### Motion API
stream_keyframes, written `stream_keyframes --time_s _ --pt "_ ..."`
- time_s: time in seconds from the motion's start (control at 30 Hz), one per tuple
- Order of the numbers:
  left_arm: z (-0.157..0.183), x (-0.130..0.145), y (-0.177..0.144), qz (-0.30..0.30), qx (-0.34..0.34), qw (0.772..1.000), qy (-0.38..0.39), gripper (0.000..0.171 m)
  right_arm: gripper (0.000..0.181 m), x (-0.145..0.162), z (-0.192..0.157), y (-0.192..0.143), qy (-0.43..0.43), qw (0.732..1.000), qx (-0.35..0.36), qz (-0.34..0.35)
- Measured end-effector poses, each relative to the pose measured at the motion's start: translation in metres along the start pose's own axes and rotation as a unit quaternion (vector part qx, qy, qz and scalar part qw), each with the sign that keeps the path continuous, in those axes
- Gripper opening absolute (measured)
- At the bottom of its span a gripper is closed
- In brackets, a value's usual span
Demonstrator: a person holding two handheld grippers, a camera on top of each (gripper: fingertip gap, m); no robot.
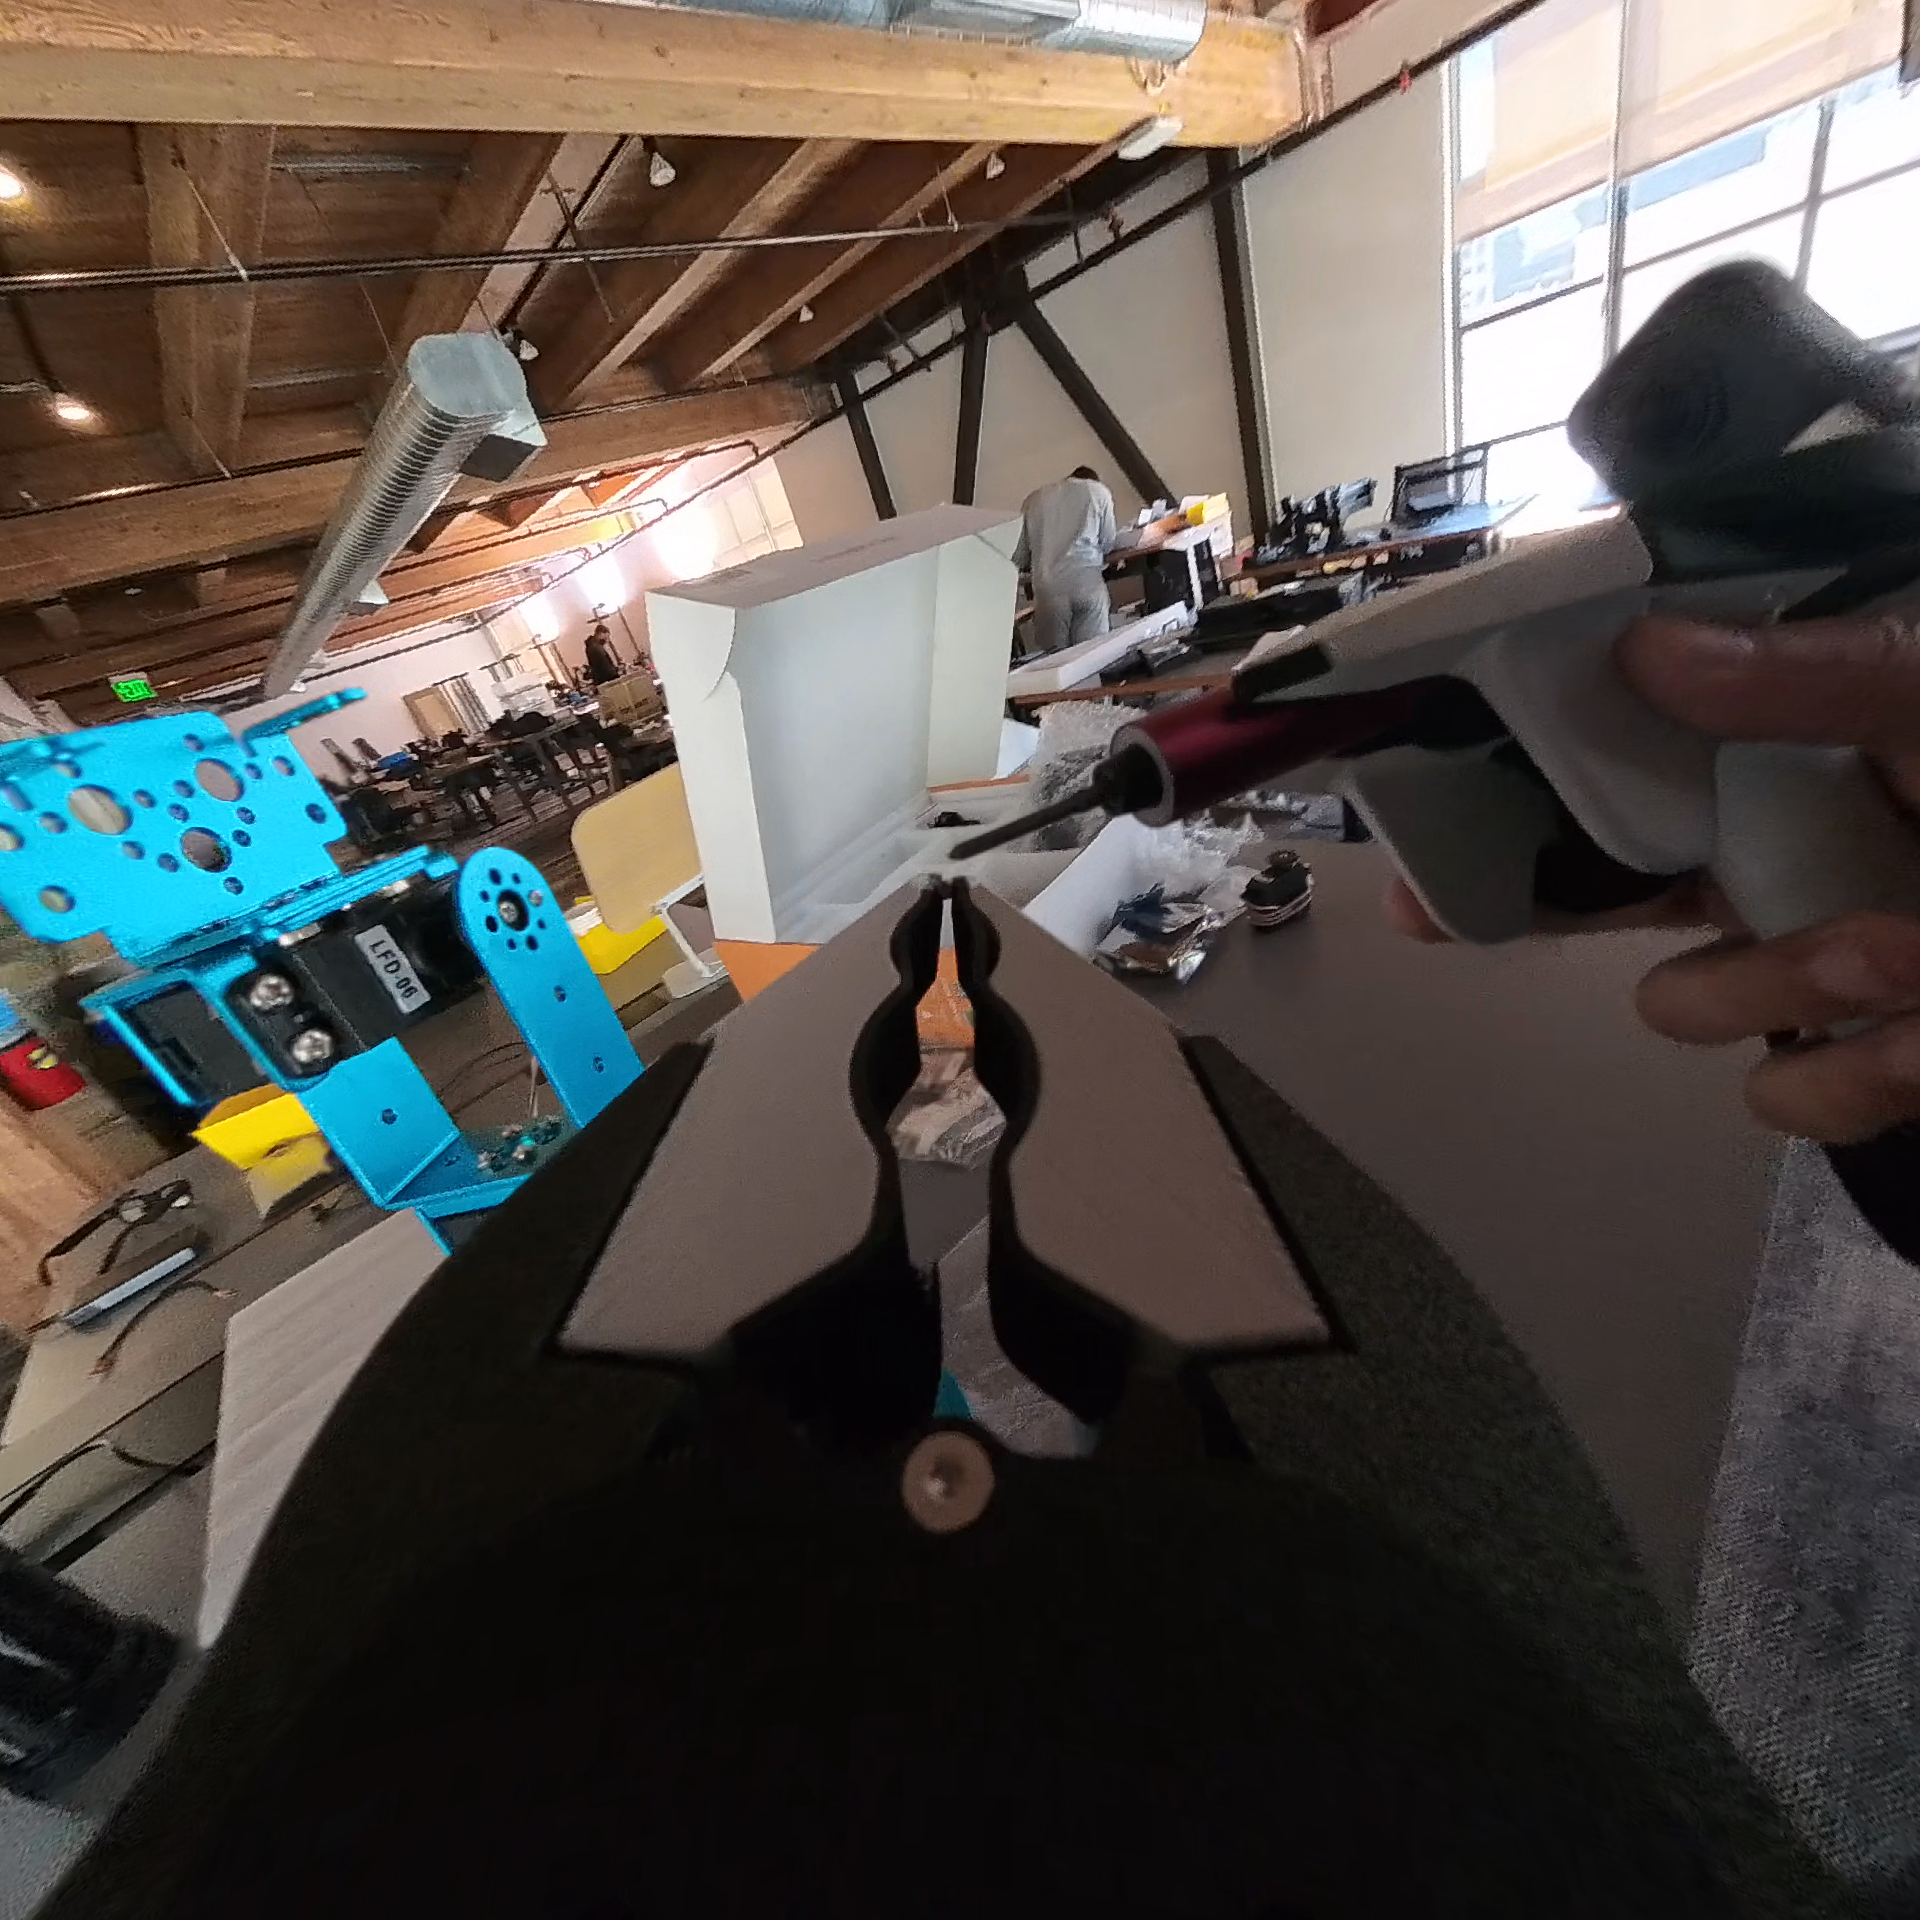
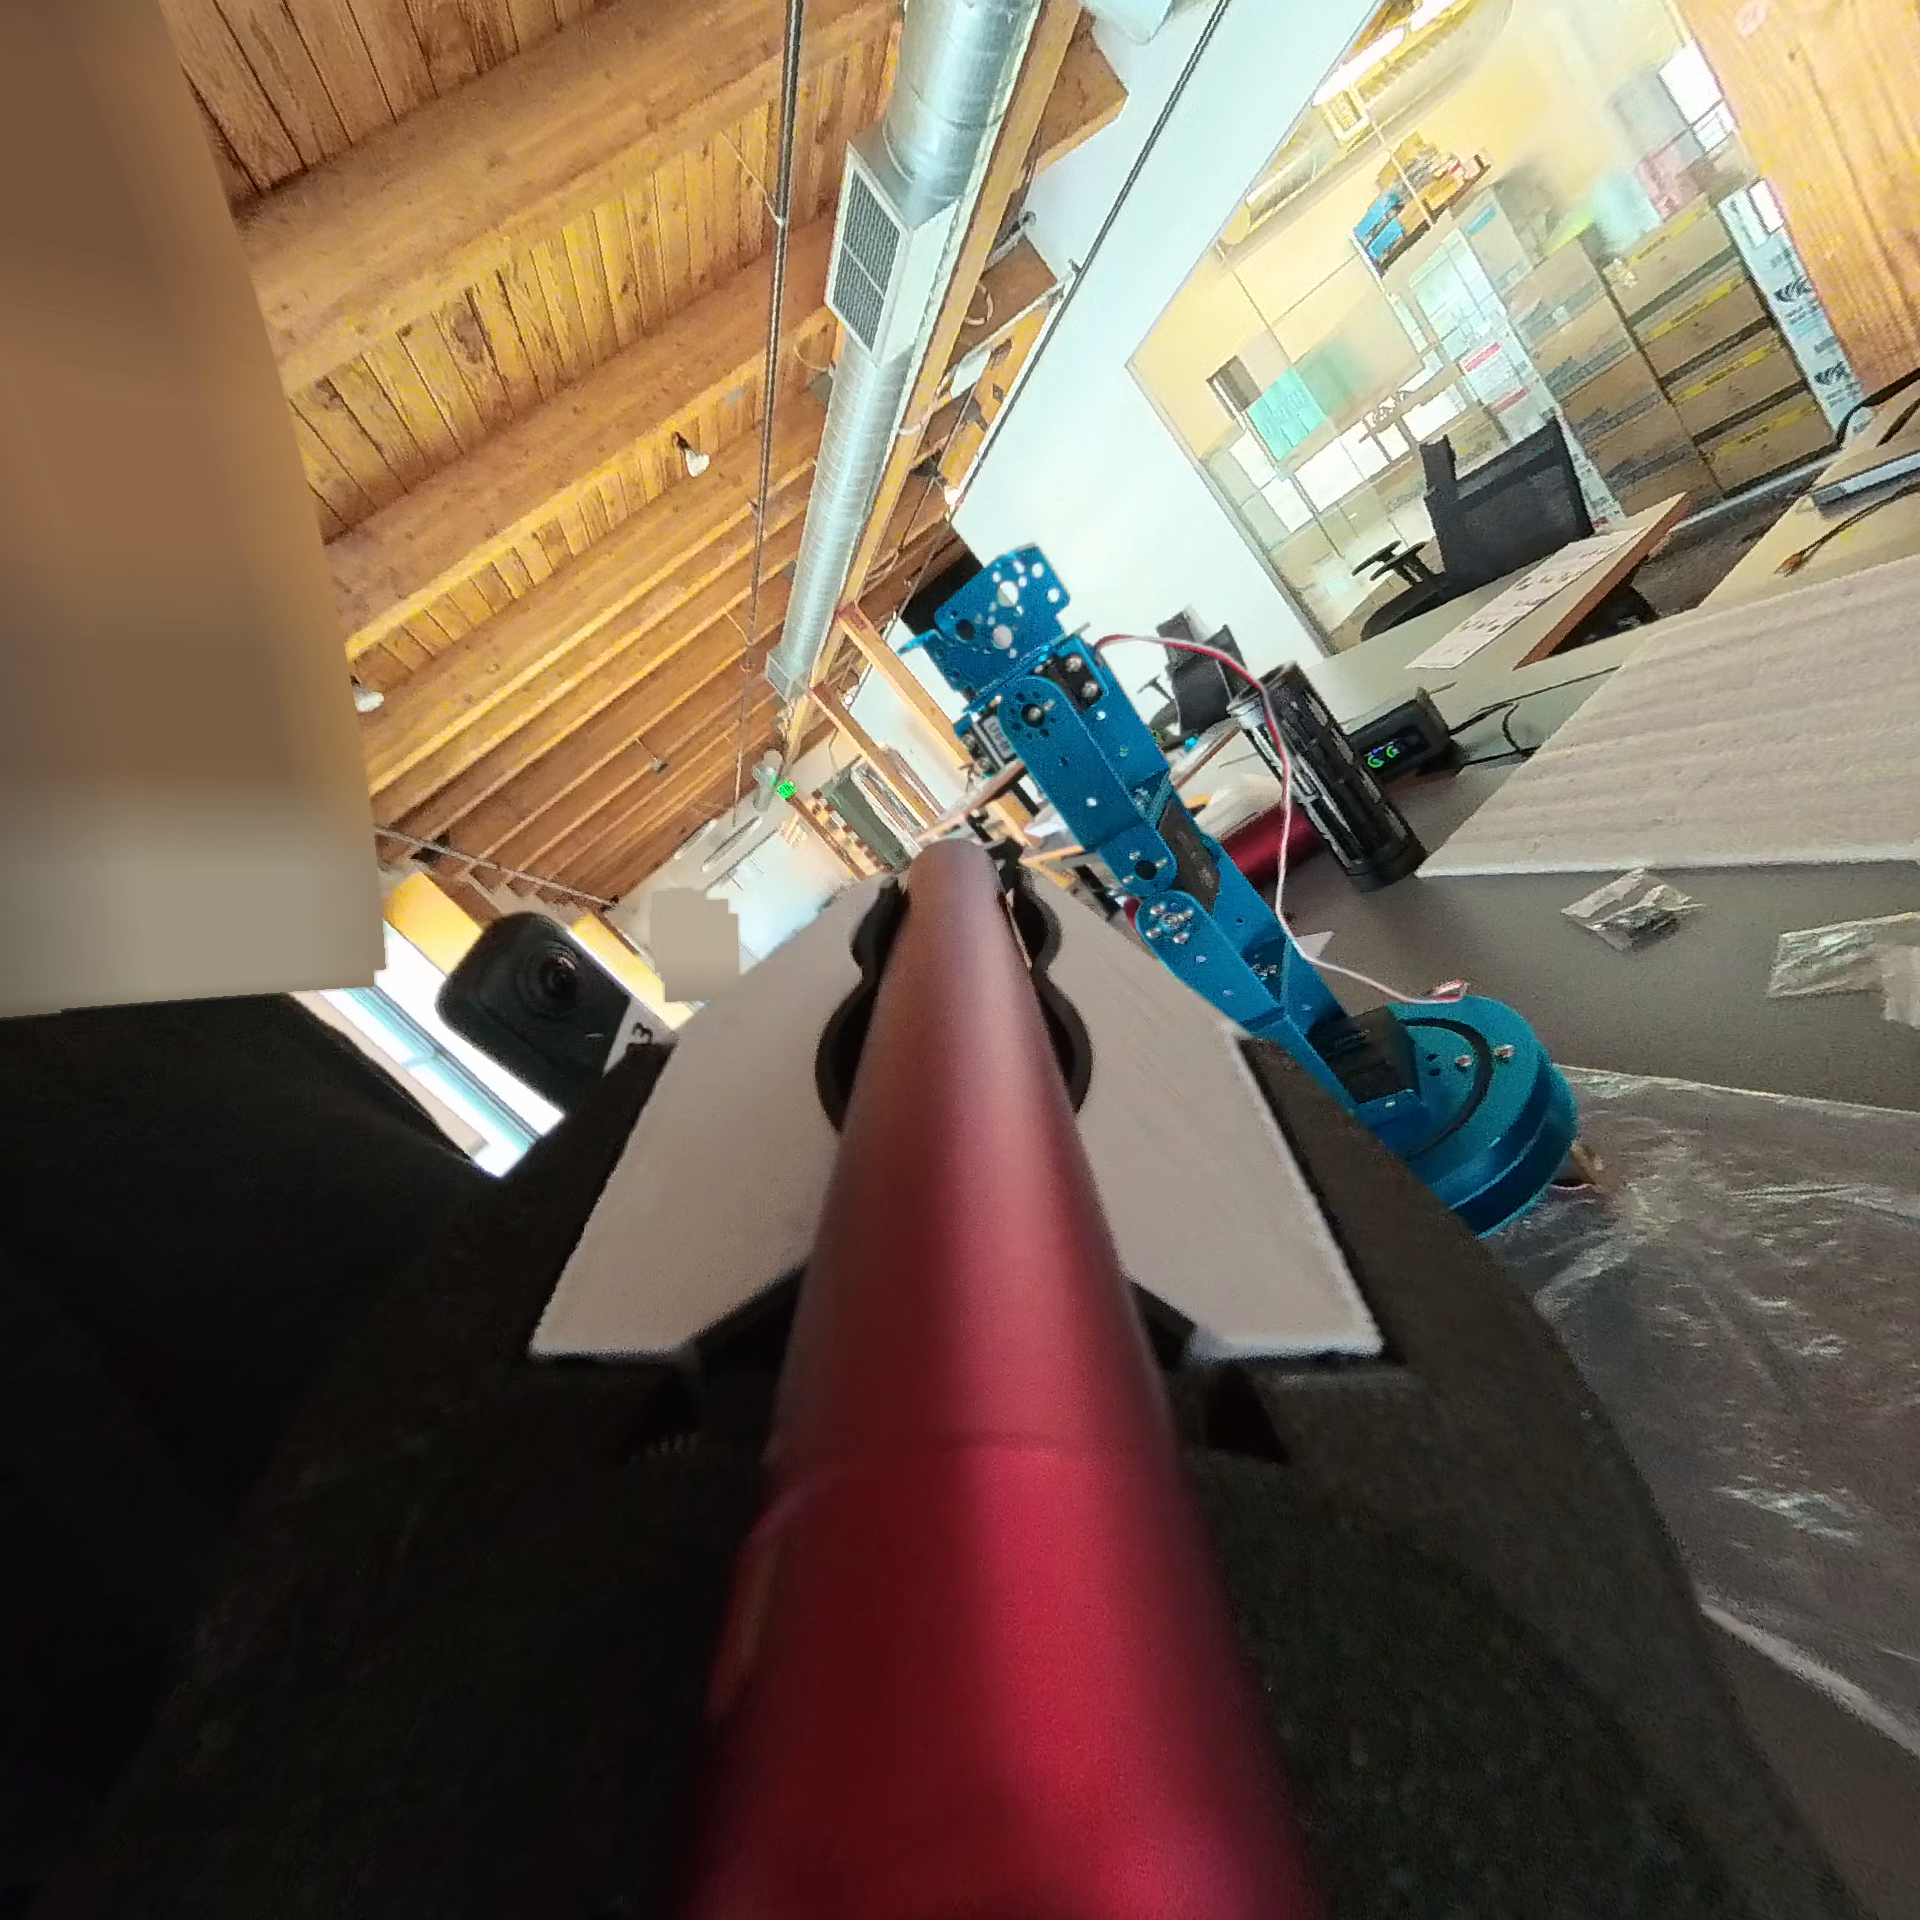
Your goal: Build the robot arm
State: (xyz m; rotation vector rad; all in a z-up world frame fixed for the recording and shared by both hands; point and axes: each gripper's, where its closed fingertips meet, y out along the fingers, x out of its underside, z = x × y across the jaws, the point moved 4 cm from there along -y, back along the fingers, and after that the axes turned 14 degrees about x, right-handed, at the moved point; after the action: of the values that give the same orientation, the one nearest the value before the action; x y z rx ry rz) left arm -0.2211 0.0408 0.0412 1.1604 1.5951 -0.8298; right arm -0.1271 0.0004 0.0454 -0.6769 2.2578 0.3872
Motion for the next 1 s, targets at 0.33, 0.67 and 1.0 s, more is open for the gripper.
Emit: stream_keyframes --time_s 0.33,0.67,1.0 --pt "0.0 0.022 0.012 -0.096 -0.016 0.99 0.099 0.0 0.023 -0.003 0.002 0.007 -0.202 0.976 0.052 -0.059" --pt "0.005 0.031 0.009 -0.133 -0.014 0.982 0.134 0.0 0.022 0.005 0.002 0.005 -0.25 0.962 0.074 -0.081" --pt "0.006 0.042 0.009 -0.183 -0.019 0.954 0.238 0.001 0.022 0.012 0.001 0.008 -0.313 0.939 0.107 -0.094"
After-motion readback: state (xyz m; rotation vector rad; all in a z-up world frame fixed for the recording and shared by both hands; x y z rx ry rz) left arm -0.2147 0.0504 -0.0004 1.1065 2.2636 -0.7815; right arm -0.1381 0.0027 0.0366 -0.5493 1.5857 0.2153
